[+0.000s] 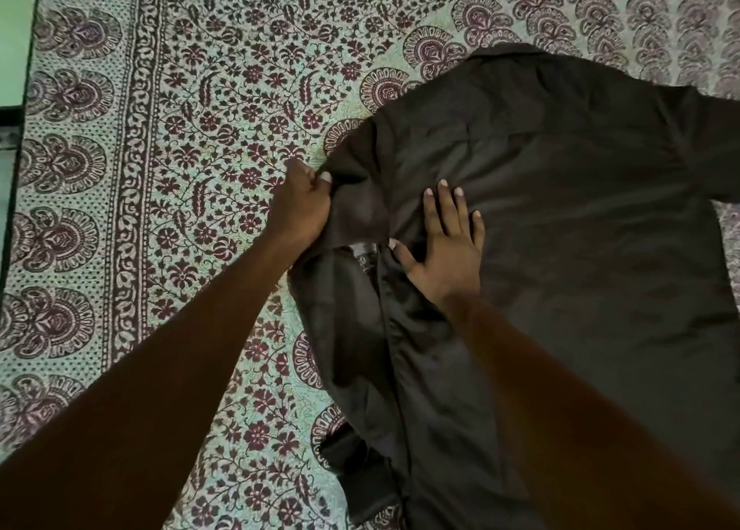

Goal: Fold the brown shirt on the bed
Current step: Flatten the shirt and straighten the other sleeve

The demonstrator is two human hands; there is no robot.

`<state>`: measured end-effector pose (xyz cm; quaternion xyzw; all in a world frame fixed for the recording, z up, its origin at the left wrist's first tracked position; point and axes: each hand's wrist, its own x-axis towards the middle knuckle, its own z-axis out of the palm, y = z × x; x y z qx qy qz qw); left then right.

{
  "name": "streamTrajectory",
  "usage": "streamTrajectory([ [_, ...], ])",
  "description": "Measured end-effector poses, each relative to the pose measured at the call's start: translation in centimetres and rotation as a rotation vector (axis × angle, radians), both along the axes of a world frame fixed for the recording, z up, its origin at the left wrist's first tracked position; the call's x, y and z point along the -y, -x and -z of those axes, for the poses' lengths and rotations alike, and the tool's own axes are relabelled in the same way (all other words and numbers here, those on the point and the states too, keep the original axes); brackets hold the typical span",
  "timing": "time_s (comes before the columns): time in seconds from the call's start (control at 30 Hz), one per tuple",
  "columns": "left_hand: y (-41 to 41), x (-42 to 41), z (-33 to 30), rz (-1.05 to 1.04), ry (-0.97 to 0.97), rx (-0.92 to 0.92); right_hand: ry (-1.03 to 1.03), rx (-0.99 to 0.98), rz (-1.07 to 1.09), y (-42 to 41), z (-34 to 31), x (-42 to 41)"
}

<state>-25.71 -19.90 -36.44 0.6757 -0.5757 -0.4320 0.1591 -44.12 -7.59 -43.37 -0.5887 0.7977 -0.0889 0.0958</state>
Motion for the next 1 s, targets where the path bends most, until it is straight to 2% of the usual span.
streamTrajectory([
  [0.07,-1.8,0.9,-0.5,0.035,-0.063,-0.01,-0.006,-0.011,-0.007,0.0,0.0,0.0],
  [0.2,-4.7,1.8,-2.1,0.049,-0.484,-0.146,-0.051,-0.04,-0.014,0.0,0.0,0.1],
  [0.3,-6.2,1.0,-3.3,0.129,-0.636,-0.13,-0.111,-0.035,-0.027,0.0,-0.3,0.4],
  [0.37,-6.7,0.5,-3.6,0.145,-0.591,-0.072,-0.168,0.0,-0.04,0.0,-0.7,0.5],
  [0.4,-6.9,0.2,-3.7,0.164,-0.508,-0.017,-0.203,0.025,-0.043,0.0,-0.9,0.6],
  [0.5,-7.0,-1.1,-3.9,0.265,-0.125,0.317,-0.284,0.041,-0.046,-0.1,-2.3,1.1],
  [0.53,-7.0,-1.5,-3.8,0.239,-0.05,0.362,-0.306,0.028,-0.041,-0.3,-2.9,1.4],
  [0.6,-6.8,-1.9,-3.5,0.121,-0.021,0.283,-0.289,-0.001,-0.004,-1.3,-4.4,1.6],
  [0.67,-6.8,-1.6,-3.1,0.054,-0.035,0.173,-0.167,0.049,0.013,-3.5,-5.5,0.6],
  [0.73,-7.1,-1.1,-3.2,-0.015,-0.098,0.019,-0.038,0.286,-0.02,-6.4,-6.2,-1.4],
  [0.8,-7.5,-0.8,-3.7,-0.105,-0.276,-0.312,-0.09,0.547,-0.078,-9.4,-7.0,-3.7],
  [0.87,-8.3,-0.6,-4.0,-0.154,-0.445,-0.58,-0.174,0.7,-0.098,-11.8,-7.7,-5.4],
  [0.93,-9.3,-0.7,-4.1,-0.137,-0.517,-0.67,-0.161,0.803,-0.023,-13.9,-8.0,-6.4],
  [1.0,-10.4,-1.3,-3.7,-0.144,-0.542,-0.661,-0.11,1.047,0.257,-16.0,-7.9,-6.6],
])
